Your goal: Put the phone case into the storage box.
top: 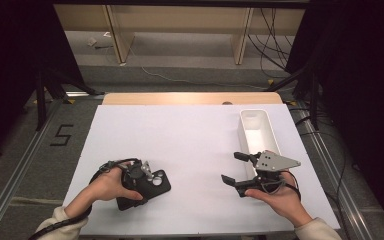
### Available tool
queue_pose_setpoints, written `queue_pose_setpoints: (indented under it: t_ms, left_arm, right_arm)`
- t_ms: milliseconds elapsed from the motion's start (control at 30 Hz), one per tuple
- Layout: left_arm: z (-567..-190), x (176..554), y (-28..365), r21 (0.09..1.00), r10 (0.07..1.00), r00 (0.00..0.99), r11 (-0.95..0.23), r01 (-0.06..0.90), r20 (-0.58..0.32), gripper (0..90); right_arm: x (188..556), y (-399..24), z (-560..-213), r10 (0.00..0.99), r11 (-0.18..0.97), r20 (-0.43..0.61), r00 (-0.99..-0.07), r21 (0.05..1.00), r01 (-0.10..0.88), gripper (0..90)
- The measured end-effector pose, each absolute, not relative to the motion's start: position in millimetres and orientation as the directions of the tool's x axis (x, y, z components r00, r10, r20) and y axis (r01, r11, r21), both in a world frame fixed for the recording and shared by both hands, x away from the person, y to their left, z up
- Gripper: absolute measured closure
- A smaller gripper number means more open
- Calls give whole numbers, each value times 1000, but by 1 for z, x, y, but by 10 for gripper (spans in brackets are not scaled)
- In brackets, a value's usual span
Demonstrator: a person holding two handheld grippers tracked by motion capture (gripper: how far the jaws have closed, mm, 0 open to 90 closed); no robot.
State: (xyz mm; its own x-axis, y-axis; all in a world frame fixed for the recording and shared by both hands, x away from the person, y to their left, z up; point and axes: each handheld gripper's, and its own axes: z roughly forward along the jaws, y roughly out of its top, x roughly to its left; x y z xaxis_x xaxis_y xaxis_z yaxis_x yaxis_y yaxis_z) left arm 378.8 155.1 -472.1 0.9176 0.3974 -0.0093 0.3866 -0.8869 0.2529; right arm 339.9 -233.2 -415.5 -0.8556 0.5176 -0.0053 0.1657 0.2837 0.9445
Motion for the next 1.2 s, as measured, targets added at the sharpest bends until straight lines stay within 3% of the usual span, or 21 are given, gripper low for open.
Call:
queue_pose_setpoints:
  t_ms: [1200]
  left_arm:
    - [-471, 377, 156, 258, 410, 912, -880, 398, -9, 143]
  right_arm:
    - [340, -233, -416, 517, 285, -7, -856, 944, 165, 172]
